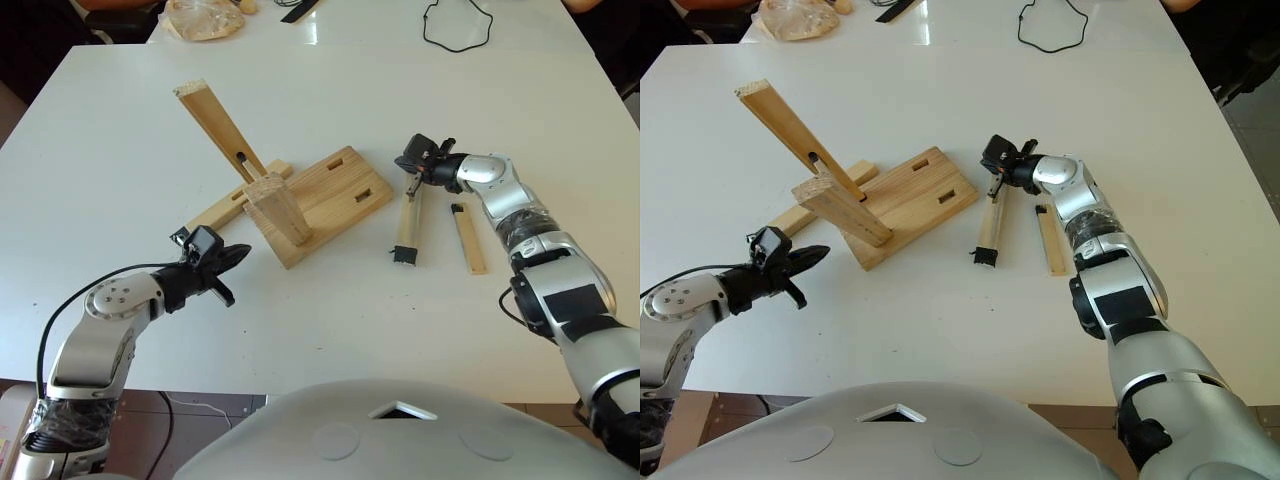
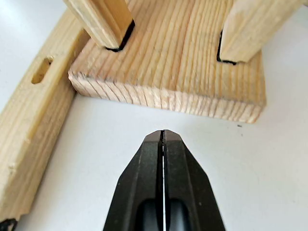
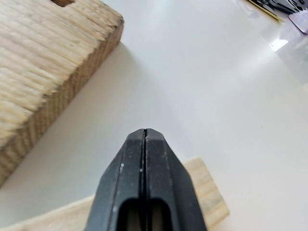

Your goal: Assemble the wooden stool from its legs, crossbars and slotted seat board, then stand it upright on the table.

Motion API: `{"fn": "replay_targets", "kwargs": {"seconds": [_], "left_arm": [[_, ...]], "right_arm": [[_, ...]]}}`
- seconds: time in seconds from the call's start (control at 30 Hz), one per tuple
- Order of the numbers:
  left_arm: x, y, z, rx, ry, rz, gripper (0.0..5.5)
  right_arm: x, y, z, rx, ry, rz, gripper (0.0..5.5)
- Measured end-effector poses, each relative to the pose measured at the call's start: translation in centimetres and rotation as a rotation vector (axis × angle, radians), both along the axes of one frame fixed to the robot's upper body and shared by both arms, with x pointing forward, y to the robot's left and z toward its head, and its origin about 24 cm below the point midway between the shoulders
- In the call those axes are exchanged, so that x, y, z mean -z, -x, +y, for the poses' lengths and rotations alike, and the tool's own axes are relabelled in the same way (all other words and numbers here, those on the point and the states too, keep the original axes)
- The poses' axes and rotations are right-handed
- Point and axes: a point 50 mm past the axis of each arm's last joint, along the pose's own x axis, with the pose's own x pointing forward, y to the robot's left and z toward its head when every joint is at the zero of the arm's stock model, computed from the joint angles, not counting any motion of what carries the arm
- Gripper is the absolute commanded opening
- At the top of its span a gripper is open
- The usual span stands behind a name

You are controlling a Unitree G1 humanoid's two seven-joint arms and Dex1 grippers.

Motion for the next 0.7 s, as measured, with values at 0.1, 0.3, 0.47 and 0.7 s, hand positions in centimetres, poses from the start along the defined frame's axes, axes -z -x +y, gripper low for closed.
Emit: {"fn": "replay_targets", "kwargs": {"seconds": [0.1,0.3,0.47,0.7], "left_arm": [[0.6,0.2,-0.7,0.009,-0.008,0.008,0.0],[1.2,0.0,-2.2,0.043,-0.01,0.0,0.0],[1.3,-0.8,-3.2,0.094,-0.028,-0.018,0.0],[1.4,-0.9,-3.3,0.079,-0.037,-0.027,0.0]], "right_arm": [[0.0,0.2,0.0,-0.047,0.015,0.022,0.01],[-1.7,-0.4,0.9,-0.162,0.054,0.036,0.01],[-0.7,-0.1,1.6,-0.221,0.105,0.159,0.01],[-1.4,0.5,0.2,-0.31,0.061,0.313,0.01]]}}
